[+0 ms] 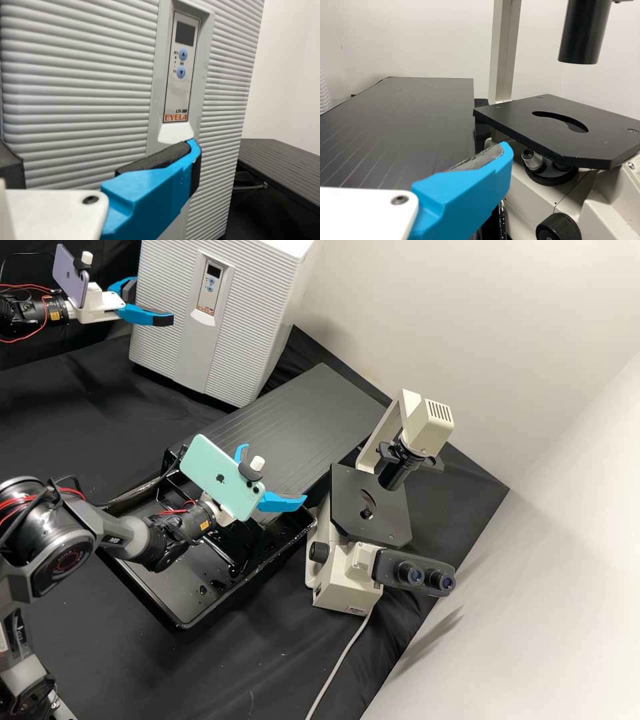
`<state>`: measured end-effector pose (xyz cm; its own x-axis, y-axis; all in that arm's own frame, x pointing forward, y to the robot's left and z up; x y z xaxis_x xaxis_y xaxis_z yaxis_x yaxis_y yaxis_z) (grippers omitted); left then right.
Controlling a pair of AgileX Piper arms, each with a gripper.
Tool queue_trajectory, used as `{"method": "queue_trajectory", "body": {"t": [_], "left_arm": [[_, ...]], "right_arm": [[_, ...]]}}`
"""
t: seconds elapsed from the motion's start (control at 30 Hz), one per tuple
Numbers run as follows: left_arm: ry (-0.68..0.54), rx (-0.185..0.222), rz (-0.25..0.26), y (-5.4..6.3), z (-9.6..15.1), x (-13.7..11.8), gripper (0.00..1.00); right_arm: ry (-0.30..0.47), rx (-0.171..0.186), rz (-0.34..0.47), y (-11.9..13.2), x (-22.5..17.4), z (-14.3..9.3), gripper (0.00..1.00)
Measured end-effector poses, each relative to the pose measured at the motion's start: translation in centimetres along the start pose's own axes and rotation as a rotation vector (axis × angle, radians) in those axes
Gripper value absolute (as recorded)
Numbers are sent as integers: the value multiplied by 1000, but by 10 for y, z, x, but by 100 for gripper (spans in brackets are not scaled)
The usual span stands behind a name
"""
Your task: Open the incubator door
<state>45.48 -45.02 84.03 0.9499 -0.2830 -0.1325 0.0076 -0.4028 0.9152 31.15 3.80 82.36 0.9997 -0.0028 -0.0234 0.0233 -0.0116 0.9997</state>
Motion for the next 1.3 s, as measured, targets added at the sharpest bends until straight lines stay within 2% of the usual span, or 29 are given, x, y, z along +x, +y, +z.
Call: {"method": "queue_trajectory", "body": {"t": [0.4,0.73,1.1,1.3], "left_arm": [[6,-5,-8,-2,0,-2,0],[42,3,-20,9,3,-5,0],[78,-6,-27,13,3,-6,0],[96,-25,-18,14,1,-7,0]], "right_arm": [[0,0,0,0,0,0,100],[0,0,0,0,0,0,100],[0,0,0,0,0,0,100],[0,0,0,0,0,0,100]]}}
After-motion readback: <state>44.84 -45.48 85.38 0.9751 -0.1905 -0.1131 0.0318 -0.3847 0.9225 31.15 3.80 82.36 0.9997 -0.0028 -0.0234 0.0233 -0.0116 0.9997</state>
